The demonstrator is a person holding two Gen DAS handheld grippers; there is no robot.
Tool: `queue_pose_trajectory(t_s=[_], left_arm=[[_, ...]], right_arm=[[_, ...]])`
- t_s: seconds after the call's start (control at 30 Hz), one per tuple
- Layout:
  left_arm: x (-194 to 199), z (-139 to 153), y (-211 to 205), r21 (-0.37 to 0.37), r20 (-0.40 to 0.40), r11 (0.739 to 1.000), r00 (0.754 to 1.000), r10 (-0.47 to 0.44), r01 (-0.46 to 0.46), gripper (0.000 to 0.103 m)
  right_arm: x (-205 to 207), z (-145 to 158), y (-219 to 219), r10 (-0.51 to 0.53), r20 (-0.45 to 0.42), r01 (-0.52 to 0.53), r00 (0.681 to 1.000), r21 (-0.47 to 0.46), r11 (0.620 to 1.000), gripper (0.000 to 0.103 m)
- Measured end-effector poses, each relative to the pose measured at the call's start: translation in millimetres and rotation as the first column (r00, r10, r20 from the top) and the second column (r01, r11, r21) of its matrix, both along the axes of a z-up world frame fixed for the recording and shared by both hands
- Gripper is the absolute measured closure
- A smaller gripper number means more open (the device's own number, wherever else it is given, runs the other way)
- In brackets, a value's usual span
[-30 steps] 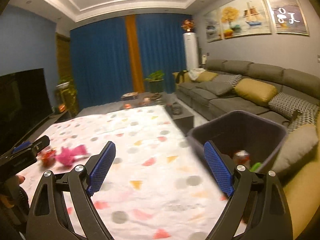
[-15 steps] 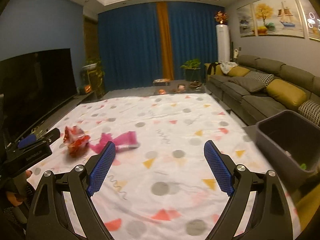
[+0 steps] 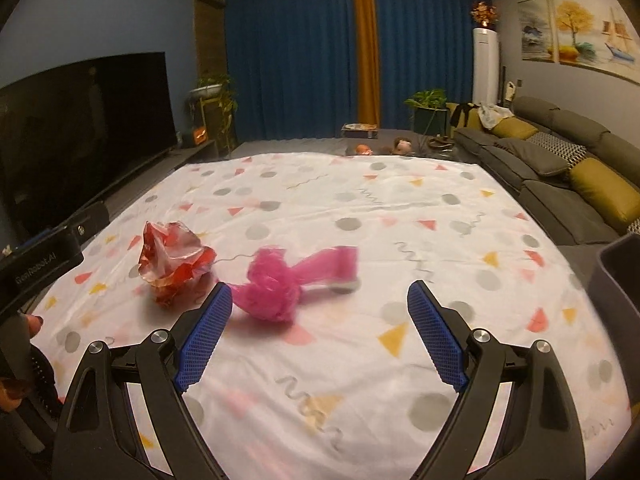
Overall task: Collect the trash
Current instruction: 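Grasp the crumpled red wrapper with the left tool while the right tool grasps the pink plastic bag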
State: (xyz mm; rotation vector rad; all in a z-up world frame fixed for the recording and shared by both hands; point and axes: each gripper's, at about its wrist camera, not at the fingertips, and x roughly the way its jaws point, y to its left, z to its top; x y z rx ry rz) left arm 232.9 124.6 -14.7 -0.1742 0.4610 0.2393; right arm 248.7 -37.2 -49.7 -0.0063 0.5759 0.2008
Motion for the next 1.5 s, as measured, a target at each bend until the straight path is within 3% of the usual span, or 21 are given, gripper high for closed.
queue_pose_trajectory(t_s=[0.33, 0.53, 0.6, 0.67, 1.03, 1.33, 1.5], left_arm=[[13, -17, 13, -0.026, 0.02, 0.999, 1.0, 0.023, -0.022, 0.008], [18, -25, 17, -0.052, 0.012, 0.999, 1.0, 0.004, -0.003, 0.008], [19, -27, 14, -0.05, 0.005, 0.999, 1.0, -0.016, 0.016, 0.008], [22, -29, 11, -0.058, -0.002, 0.997, 0.999, -0.041, 0.041, 0.008], [32, -25, -8, -0.054, -0.048, 0.992, 0.992, -0.116, 0.113, 0.008], [62, -45, -16, -0.052, -0.136, 0.991, 0.982, -0.128, 0.122, 0.009], [74, -54, -13, -0.114, -0.181, 0.982, 0.969, -0.17, 0.151, 0.027]], right_arm=[[45, -23, 28, 0.017, -0.068, -0.018, 0.998, -0.012, 1.0, 0.035], [60, -30, 41, 0.05, -0.117, -0.053, 0.992, -0.028, 0.998, 0.058], [63, -33, 43, 0.064, -0.139, -0.069, 0.988, -0.031, 0.997, 0.074], [64, -34, 42, 0.072, -0.144, -0.076, 0.987, -0.022, 0.997, 0.078], [32, -11, 5, 0.036, -0.055, -0.034, 0.998, 0.039, 0.999, 0.079], [7, 2, -21, 0.031, -0.019, -0.029, 0.999, 0.08, 0.996, 0.079], [-1, 5, -25, 0.038, -0.009, -0.037, 0.999, 0.083, 0.996, 0.079]])
